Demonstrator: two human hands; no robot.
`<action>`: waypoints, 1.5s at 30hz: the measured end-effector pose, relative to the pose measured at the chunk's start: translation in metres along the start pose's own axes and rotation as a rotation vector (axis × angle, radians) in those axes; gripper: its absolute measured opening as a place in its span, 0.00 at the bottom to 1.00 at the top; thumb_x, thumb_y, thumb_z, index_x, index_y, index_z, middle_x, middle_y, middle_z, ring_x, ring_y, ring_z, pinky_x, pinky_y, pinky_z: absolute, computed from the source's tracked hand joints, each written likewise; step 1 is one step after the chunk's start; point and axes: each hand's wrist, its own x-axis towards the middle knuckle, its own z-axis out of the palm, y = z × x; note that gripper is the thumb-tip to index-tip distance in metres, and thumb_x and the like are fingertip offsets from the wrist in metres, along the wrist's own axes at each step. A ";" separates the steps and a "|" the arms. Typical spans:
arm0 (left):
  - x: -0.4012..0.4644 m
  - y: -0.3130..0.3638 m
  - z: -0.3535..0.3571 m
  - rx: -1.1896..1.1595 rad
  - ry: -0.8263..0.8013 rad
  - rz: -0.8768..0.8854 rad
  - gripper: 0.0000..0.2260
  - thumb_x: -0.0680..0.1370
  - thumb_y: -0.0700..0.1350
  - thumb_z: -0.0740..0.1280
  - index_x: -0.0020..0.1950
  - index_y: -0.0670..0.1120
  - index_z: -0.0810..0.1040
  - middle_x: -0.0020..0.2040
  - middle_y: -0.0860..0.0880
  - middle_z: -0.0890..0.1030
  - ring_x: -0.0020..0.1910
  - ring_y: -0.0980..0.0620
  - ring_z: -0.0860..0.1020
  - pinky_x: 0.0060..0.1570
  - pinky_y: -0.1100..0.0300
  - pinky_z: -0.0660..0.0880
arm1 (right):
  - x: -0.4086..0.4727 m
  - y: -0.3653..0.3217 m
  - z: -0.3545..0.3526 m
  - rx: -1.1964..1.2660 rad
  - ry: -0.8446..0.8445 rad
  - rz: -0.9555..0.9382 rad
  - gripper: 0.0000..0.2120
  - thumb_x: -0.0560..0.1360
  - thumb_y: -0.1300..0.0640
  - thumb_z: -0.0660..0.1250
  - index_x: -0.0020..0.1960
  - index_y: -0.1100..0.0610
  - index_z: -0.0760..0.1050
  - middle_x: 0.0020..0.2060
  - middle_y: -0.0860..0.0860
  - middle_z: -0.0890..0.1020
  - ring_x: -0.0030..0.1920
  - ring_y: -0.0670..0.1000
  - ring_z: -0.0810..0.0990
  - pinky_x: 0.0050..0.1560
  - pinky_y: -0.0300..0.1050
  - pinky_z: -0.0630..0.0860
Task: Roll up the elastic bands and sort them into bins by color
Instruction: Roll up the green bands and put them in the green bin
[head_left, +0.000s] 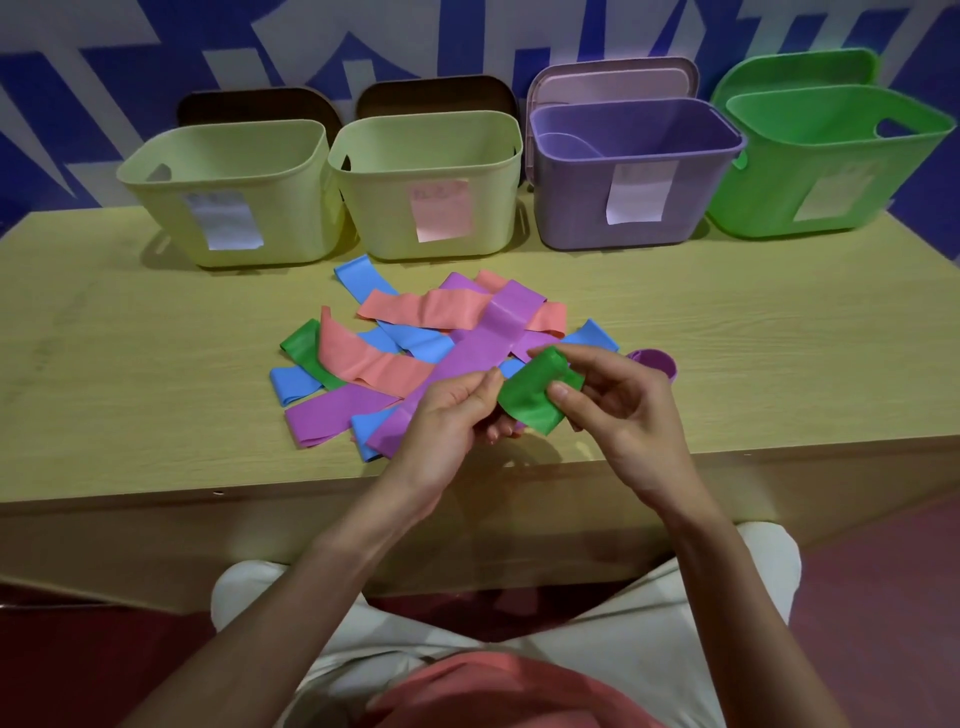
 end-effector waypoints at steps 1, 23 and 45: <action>0.001 0.000 -0.001 0.032 -0.008 0.002 0.16 0.83 0.40 0.54 0.39 0.40 0.76 0.29 0.53 0.75 0.29 0.58 0.69 0.33 0.69 0.68 | 0.000 0.001 0.000 0.001 0.014 0.010 0.16 0.74 0.75 0.64 0.60 0.63 0.74 0.39 0.40 0.84 0.33 0.37 0.78 0.36 0.28 0.72; -0.004 0.001 -0.002 0.372 0.019 0.211 0.10 0.78 0.35 0.65 0.41 0.49 0.79 0.28 0.60 0.77 0.29 0.65 0.73 0.35 0.73 0.68 | 0.004 0.008 -0.001 0.008 0.127 0.085 0.10 0.65 0.65 0.75 0.40 0.61 0.73 0.23 0.48 0.77 0.24 0.44 0.75 0.32 0.33 0.73; 0.055 0.034 -0.006 0.546 -0.217 0.193 0.18 0.80 0.48 0.61 0.33 0.42 0.78 0.28 0.44 0.72 0.30 0.52 0.70 0.36 0.61 0.68 | 0.034 -0.020 -0.053 -0.422 -0.204 0.026 0.08 0.71 0.56 0.71 0.50 0.54 0.82 0.36 0.49 0.81 0.36 0.50 0.78 0.40 0.59 0.79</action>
